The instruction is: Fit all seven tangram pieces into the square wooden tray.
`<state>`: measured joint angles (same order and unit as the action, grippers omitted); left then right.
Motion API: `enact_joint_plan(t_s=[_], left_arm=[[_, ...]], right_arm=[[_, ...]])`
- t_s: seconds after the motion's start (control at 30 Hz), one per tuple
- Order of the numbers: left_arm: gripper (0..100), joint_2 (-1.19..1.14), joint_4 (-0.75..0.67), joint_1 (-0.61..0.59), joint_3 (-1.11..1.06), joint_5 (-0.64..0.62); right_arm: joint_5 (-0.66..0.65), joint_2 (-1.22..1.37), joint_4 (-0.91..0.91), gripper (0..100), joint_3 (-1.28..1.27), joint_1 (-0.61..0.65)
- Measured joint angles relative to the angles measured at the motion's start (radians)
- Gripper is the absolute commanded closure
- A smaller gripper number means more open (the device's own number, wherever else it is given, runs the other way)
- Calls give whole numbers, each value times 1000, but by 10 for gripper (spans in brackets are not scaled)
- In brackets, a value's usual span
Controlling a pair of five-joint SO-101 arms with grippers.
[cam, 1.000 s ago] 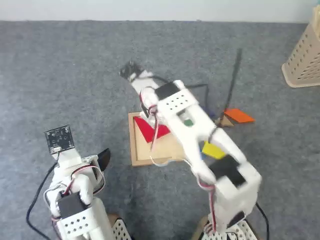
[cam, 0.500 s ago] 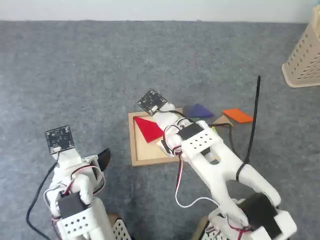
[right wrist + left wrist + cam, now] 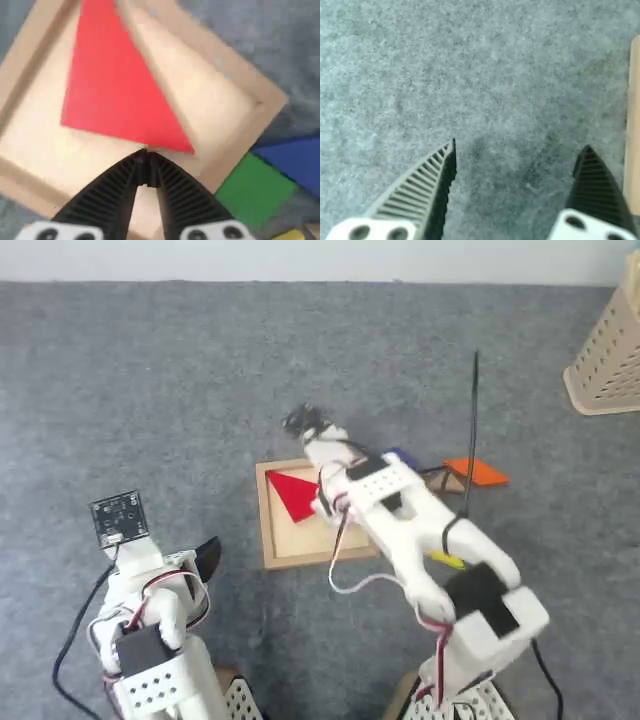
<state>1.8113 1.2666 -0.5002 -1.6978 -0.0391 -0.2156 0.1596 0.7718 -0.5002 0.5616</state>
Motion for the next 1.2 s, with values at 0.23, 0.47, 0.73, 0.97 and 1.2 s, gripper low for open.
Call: enact_joint_plan(t_s=[0.23,0.47,0.73,0.97,1.2], left_arm=[[646,0,0,0,0,0],[646,0,0,0,0,0],[646,0,0,0,0,0],[646,0,0,0,0,0],[646,0,0,0,0,0]], right_arm=[[132,75,-2,986,103,-98],[244,44,-2,986,84,-127],[241,-144,-2,986,-26,-114],[138,-150,-52,986,-25,66],[127,31,-71,987,68,57]])
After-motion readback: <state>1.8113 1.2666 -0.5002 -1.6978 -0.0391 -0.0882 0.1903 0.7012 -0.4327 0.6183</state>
